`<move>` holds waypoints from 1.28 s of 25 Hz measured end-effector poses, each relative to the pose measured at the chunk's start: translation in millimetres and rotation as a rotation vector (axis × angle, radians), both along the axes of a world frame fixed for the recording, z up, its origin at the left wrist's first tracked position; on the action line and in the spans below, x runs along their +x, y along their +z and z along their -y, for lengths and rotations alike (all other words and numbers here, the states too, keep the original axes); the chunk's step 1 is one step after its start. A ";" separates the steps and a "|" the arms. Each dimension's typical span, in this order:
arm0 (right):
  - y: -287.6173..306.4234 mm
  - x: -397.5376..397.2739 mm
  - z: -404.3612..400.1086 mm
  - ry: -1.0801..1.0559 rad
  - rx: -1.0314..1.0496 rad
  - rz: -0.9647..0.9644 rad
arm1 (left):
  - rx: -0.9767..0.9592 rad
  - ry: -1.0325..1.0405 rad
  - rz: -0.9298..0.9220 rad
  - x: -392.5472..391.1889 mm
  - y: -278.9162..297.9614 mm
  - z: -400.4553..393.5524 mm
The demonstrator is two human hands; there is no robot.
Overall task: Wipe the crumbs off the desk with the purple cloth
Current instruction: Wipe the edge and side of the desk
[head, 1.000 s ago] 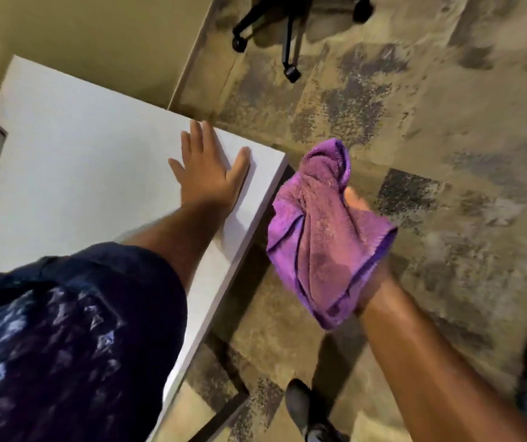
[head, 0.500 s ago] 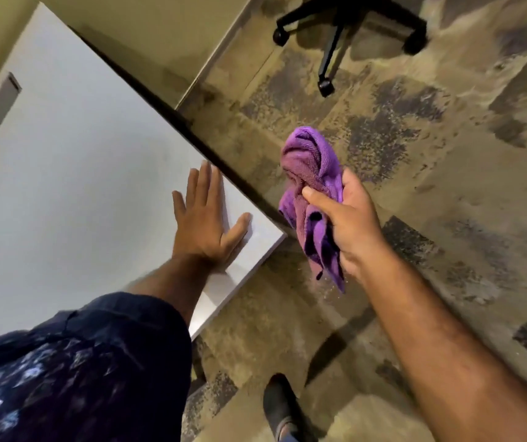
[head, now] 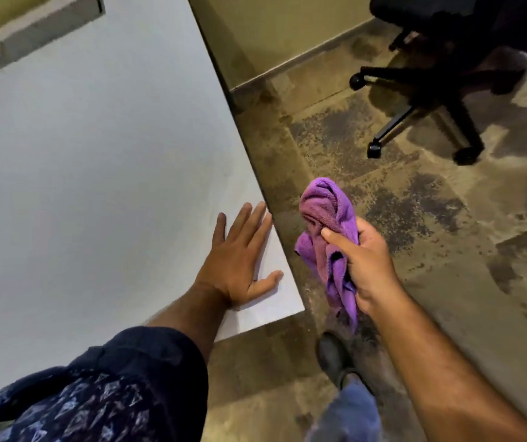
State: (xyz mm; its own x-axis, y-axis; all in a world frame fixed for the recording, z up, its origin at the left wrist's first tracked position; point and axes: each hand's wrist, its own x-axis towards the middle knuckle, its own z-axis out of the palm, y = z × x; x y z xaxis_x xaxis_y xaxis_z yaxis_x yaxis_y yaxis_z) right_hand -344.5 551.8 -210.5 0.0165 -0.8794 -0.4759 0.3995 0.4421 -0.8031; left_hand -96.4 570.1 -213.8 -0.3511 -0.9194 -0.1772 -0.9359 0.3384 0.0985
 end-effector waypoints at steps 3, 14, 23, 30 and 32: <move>8.0 9.9 38.7 0.075 0.048 0.014 | 0.005 0.031 -0.011 1.2 2.2 3.1; -36.7 11.9 109.4 0.318 0.126 0.032 | -0.142 0.675 -0.212 -12.3 1.0 9.4; -104.8 -41.6 156.0 0.449 0.072 -0.019 | -0.093 0.784 0.013 -48.1 12.1 27.7; -137.1 -60.8 184.3 0.595 -0.117 -0.057 | -0.034 0.749 0.155 -61.0 19.7 41.2; -141.5 -55.4 180.5 0.601 -0.126 -0.021 | -0.026 0.752 0.170 -64.7 18.5 42.5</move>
State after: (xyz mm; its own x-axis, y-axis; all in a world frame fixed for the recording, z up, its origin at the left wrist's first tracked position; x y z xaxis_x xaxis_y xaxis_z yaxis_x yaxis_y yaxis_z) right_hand -400.0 371.3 -352.0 0.5184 -0.7689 -0.3742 0.0932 0.4857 -0.8691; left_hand -161.1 527.6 -195.3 0.4004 -0.9043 -0.1481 -0.9163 -0.3948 -0.0667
